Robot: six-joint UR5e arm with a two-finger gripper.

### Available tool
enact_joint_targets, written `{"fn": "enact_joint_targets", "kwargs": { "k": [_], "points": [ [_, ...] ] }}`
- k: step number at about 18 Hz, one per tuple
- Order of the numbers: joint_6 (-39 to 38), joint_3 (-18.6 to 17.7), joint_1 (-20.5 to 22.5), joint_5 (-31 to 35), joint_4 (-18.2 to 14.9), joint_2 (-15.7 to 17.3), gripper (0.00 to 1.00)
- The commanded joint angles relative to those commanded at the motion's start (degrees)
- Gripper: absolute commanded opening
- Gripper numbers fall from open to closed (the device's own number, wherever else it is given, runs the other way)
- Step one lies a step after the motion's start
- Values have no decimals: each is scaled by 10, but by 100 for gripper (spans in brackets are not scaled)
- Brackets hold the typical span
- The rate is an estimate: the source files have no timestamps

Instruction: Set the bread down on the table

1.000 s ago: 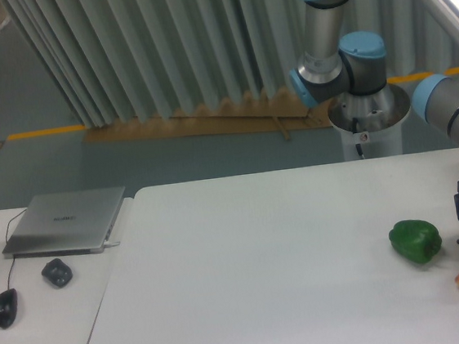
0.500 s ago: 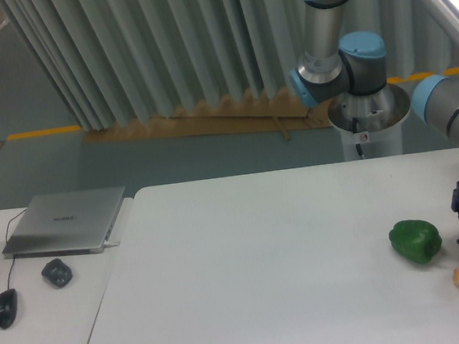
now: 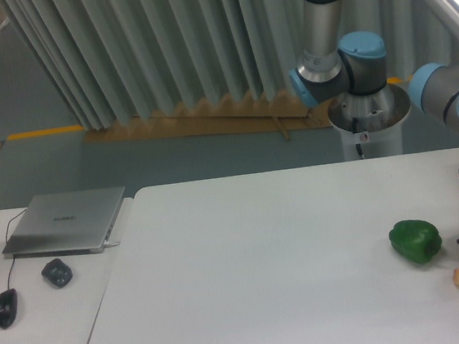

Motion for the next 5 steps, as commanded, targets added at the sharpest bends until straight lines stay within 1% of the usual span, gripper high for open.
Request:
{"fn": "enact_joint_targets", "kwargs": {
  "k": [2, 5],
  "points": [
    [0, -1, 0, 0, -1, 6, 100],
    [0, -2, -2, 0, -2, 7, 100]
  ]
}}
